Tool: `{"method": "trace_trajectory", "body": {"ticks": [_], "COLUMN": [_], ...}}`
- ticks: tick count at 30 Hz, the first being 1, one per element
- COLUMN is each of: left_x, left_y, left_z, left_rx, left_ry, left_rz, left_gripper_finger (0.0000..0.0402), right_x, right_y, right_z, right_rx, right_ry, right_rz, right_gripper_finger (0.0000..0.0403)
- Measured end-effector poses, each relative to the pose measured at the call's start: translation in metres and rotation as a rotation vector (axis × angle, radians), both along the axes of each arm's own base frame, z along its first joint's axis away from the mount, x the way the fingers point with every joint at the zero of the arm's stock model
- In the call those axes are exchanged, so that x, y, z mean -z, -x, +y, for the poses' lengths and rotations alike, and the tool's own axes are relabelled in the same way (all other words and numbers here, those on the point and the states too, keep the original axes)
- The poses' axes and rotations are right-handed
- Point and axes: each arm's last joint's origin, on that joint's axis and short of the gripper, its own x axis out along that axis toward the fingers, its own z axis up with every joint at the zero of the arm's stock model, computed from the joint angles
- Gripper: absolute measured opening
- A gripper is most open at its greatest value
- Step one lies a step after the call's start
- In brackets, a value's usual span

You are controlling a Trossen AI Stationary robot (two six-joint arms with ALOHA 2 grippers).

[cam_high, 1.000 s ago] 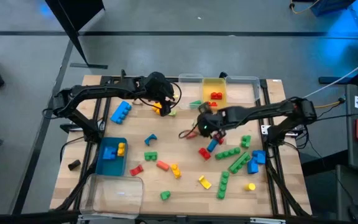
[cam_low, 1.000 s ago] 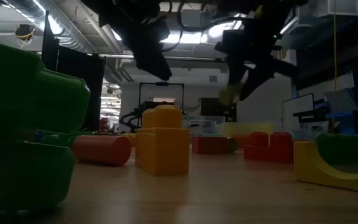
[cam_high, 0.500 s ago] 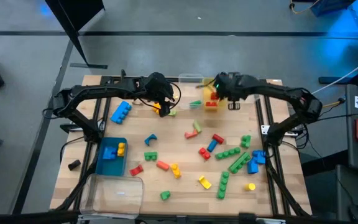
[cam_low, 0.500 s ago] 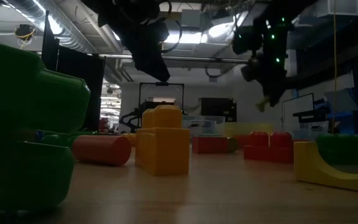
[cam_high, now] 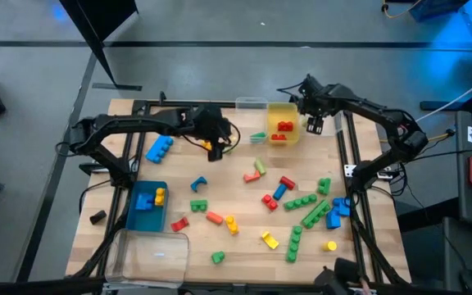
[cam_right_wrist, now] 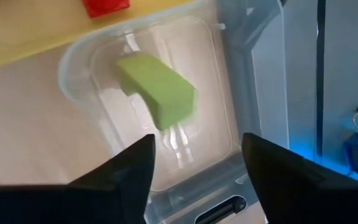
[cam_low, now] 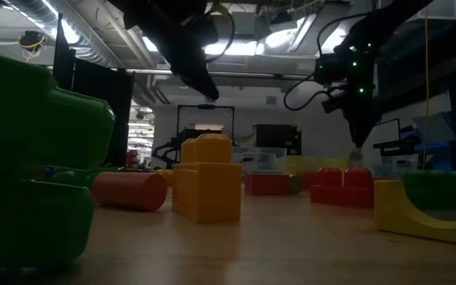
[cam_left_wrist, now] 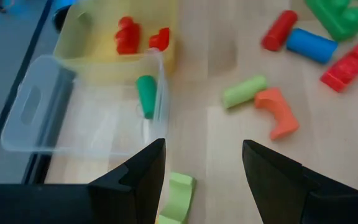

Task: Sort blocks by size
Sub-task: Put the light green arch block into the top right transparent bin

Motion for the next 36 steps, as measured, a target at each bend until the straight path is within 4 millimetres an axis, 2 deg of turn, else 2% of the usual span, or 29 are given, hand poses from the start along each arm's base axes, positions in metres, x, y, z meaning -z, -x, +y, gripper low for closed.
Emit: {"method": "trace_trajectory", "body": {"ticks": [5, 11, 20, 29, 36], "left_x": [0.009, 0.048, 0.093, 0.116, 0.130], "left_y": [-0.006, -0.021, -0.029, -0.034, -0.036], "left_z": [-0.003, 0.006, 0.026, 0.042, 0.043], "left_rx": [0.021, 0.039, -0.002, -0.038, -0.022], "left_ry": [-0.003, 0.008, 0.050, 0.063, 0.094], "left_rz": [0.028, 0.152, 0.270, 0.281, 0.310], "left_gripper_finger": [0.0198, 0.0198, 0.0198, 0.0198, 0.0198], "right_x": [0.000, 0.000, 0.000, 0.000, -0.001], "right_y": [0.000, -0.008, -0.027, -0.046, -0.058], "right_z": [0.000, 0.008, 0.027, 0.050, 0.068], "right_rx": [0.031, -0.006, -0.103, -0.209, -0.282], "right_ry": [0.004, -0.002, 0.006, 0.007, 0.056], "right_rz": [-0.005, 0.000, 0.006, 0.006, 0.042], "right_gripper_finger": [0.0257, 0.0259, 0.0259, 0.0260, 0.0260]}}
